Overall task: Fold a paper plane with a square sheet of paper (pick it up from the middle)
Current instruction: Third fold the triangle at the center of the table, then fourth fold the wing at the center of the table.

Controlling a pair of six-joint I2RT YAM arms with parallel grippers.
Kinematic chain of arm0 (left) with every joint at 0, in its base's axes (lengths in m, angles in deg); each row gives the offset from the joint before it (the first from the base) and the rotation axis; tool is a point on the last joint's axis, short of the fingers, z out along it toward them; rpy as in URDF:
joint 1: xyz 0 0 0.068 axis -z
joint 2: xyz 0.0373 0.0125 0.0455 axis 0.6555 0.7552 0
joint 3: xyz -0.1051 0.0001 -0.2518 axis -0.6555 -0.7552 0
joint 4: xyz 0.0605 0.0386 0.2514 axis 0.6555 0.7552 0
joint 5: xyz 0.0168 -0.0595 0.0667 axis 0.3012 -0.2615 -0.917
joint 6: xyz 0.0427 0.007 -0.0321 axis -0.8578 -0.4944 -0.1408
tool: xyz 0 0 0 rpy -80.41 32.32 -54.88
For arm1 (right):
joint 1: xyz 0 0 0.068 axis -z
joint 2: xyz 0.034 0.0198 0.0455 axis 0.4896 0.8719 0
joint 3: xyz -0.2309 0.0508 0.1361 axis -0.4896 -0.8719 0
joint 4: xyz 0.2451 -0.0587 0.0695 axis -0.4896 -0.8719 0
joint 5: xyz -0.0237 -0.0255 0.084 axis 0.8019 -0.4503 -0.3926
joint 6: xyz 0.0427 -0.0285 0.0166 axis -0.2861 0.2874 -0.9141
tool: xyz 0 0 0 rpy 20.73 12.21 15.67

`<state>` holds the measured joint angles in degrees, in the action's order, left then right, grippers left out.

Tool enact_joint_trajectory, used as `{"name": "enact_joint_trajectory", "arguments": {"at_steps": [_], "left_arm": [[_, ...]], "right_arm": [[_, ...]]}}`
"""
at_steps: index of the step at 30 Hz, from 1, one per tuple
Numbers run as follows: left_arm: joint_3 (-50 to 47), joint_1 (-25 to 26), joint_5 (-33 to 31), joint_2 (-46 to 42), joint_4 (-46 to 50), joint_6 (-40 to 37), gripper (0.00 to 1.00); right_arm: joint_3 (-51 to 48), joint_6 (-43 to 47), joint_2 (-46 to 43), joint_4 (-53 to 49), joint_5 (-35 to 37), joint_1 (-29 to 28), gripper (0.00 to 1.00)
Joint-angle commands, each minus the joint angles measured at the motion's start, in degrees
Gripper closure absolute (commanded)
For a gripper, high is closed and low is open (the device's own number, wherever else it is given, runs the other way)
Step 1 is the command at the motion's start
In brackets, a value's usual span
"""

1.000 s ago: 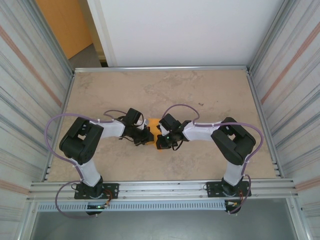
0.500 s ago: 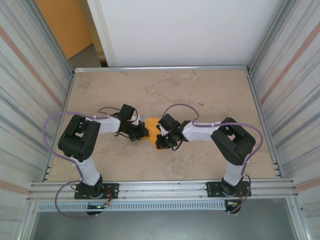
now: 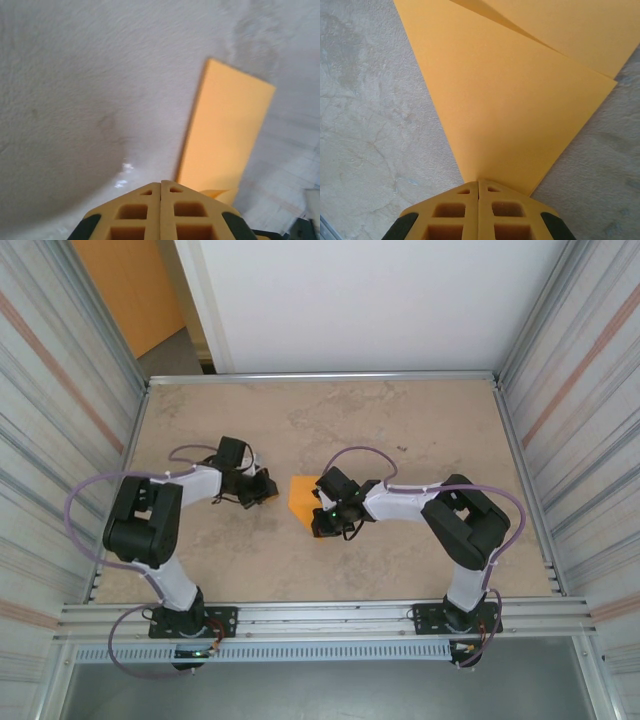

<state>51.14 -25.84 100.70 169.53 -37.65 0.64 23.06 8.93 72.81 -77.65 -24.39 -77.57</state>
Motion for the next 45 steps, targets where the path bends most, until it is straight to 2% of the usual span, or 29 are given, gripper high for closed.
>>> {"name": "enact_joint_trajectory", "arguments": {"at_steps": [1, 6, 11, 25, 34, 45], "left_arm": [[0.3, 1.6, 1.9, -3.8, -2.2, 0.8, 0.95], [0.4, 8.4, 3.4, -0.7, -4.8, 2.7, 0.95], [1.1, 11.2, 3.5, 3.4, -6.2, 4.2, 0.96], [-0.4, 11.2, -0.7, 8.1, -4.0, 2.7, 0.97], [0.2, 11.3, -3.6, 8.9, -0.2, 2.3, 0.99], [1.8, 11.3, -7.1, 11.7, 5.9, 2.2, 1.00]], "right_arm": [[-1.7, 3.4, 2.6, -11.0, 3.0, 0.7, 1.00], [-0.9, 7.8, 2.1, -10.9, 1.9, 2.6, 0.99], [-0.1, 10.2, 1.5, -10.2, 0.0, 4.0, 0.98], [4.3, 5.6, -1.0, -5.6, -3.7, 4.2, 0.97], [7.1, 3.6, 3.8, -2.9, -5.8, 3.3, 0.97], [1.3, 3.9, 4.0, -2.1, -6.1, 3.4, 0.98]]}}
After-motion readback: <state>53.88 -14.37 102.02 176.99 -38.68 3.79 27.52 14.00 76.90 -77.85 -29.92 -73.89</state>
